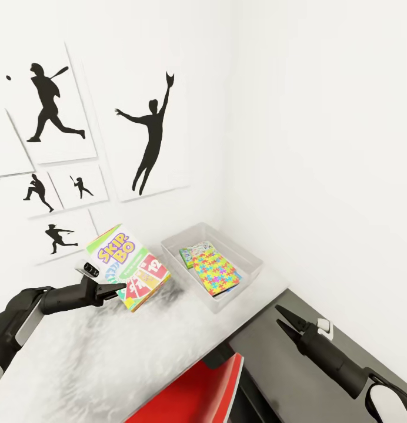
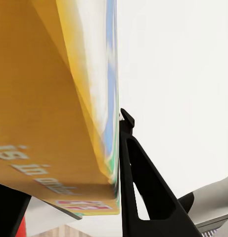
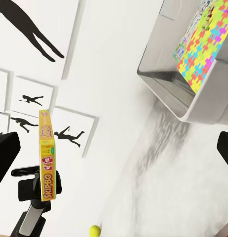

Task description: Put all the toys in the child's room - the three board games (two on the bed and one on the table), the two jigsaw puzzles on the table, and the tennis ball on the table - inside the toy box on the table in the child's room.

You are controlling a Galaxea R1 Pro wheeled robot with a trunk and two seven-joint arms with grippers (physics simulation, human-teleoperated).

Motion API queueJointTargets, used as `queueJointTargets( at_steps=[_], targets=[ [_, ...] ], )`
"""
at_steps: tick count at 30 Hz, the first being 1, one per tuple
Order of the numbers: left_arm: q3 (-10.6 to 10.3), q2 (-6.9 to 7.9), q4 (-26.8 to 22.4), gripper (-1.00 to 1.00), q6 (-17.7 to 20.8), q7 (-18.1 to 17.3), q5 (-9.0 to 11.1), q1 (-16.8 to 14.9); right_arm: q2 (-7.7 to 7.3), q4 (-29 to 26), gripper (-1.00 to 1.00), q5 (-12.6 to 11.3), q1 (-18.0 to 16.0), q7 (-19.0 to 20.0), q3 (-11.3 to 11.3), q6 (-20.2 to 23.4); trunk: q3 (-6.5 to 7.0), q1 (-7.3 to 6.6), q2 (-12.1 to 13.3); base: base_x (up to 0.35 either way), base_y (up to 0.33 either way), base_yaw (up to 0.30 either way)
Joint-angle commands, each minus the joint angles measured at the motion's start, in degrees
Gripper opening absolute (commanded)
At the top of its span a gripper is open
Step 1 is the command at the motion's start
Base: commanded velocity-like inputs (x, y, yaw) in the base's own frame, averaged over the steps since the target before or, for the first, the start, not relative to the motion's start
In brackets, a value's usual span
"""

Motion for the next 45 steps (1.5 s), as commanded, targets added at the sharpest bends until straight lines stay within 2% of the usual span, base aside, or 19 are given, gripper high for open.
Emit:
queueJointTargets(
  at_steps=[1, 17, 22, 25, 27, 29, 30, 33, 35, 37, 38, 40, 43, 45],
  targets=[
    [-0.18, 0.06, 0.02, -1.00, 0.59, -0.31, 0.05, -0.07, -0.01, -0.01, 1.00, -0.10, -0.06, 0.08, -0.06, 0.37, -0.12, 0.04, -0.13, 0.000, 0.000, 0.000],
    [-0.34, -0.21, 0.02, -1.00, 0.59, -0.31, 0.06, -0.07, -0.02, -0.01, 1.00, -0.10, -0.06, 0.08, -0.08, 0.36, -0.12, 0.04, -0.13, 0.000, 0.000, 0.000],
    [-0.41, -0.61, 0.01, -1.00, 0.70, -0.31, -0.66, -0.28, -0.28, -0.01, 1.00, -0.10, -0.06, 0.08, -0.15, 0.37, -0.12, 0.04, -0.13, 0.000, 0.000, 0.000],
    [-0.46, -1.61, 0.04, -1.00, 0.87, -0.31, -0.87, -1.30, -0.32, -0.01, 1.00, -0.10, -0.06, 0.08, -0.22, 0.37, -0.12, 0.04, -0.13, 0.000, 0.000, 0.000],
    [-0.54, -3.92, 0.87, -1.00, 0.87, 0.60, -1.33, -4.61, -0.32, -0.01, 1.00, -0.11, -0.06, 0.08, -0.26, 0.37, -0.12, 0.04, -0.13, 0.000, 0.000, 0.000],
    [-0.59, -7.24, 3.79, -1.00, 0.87, 4.53, -3.76, -8.91, -0.27, -0.01, 1.00, -0.10, -0.06, 0.08, -0.34, 0.37, -0.12, 0.04, -0.13, 0.000, 0.000, 0.000],
    [-0.59, -8.18, 4.98, -1.00, 0.87, 5.65, -4.56, -10.02, -0.27, -0.01, 1.00, -0.10, -0.06, 0.08, -0.36, 0.37, -0.12, 0.04, -0.13, 0.000, 0.000, 0.000],
    [-0.59, -13.44, 14.60, -1.00, 0.87, 10.93, -8.47, -17.73, -0.31, -0.01, 1.00, -0.10, -0.06, 0.08, -0.49, 0.37, -0.12, 0.04, -0.13, 0.000, 0.000, 0.000],
    [-0.61, -16.18, 21.03, -1.00, 0.87, 13.35, -9.71, -22.82, -0.32, -0.01, 1.00, -0.10, -0.06, 0.08, -0.56, 0.35, -0.12, 0.04, -0.13, 0.000, 0.000, 0.000],
    [-0.58, -18.37, 25.41, -1.00, 0.85, 17.15, -10.21, -26.57, -0.32, -0.01, 1.00, -0.10, -0.06, 0.08, -0.63, 0.34, -0.12, 0.04, -0.13, 0.000, 0.000, 0.000],
    [-0.55, -18.88, 26.13, -1.00, 0.82, 18.42, -10.27, -27.28, -0.34, -0.01, 1.00, -0.10, -0.06, 0.08, -0.64, 0.34, -0.12, 0.04, -0.13, 0.000, 0.000, 0.000],
    [-0.44, -21.14, 27.87, -1.00, 0.72, 24.79, -10.31, -29.32, -0.43, -0.01, 1.00, -0.10, -0.06, 0.08, -0.67, 0.34, -0.12, 0.04, -0.13, 0.000, 0.000, 0.000],
    [-0.01, -24.34, 28.79, -1.00, 0.61, 34.72, -10.03, -30.63, -0.55, -0.01, 1.00, -0.10, -0.06, 0.08, -0.69, 0.30, -0.12, 0.04, -0.13, 0.000, 0.000, 0.000],
    [0.15, -25.81, 28.98, -1.00, 0.51, 38.76, -9.94, -31.14, -0.54, -0.01, 1.00, -0.10, -0.06, 0.08, -0.69, 0.30, -0.12, 0.04, -0.13, 0.000, 0.000, 0.000]
  ],
)
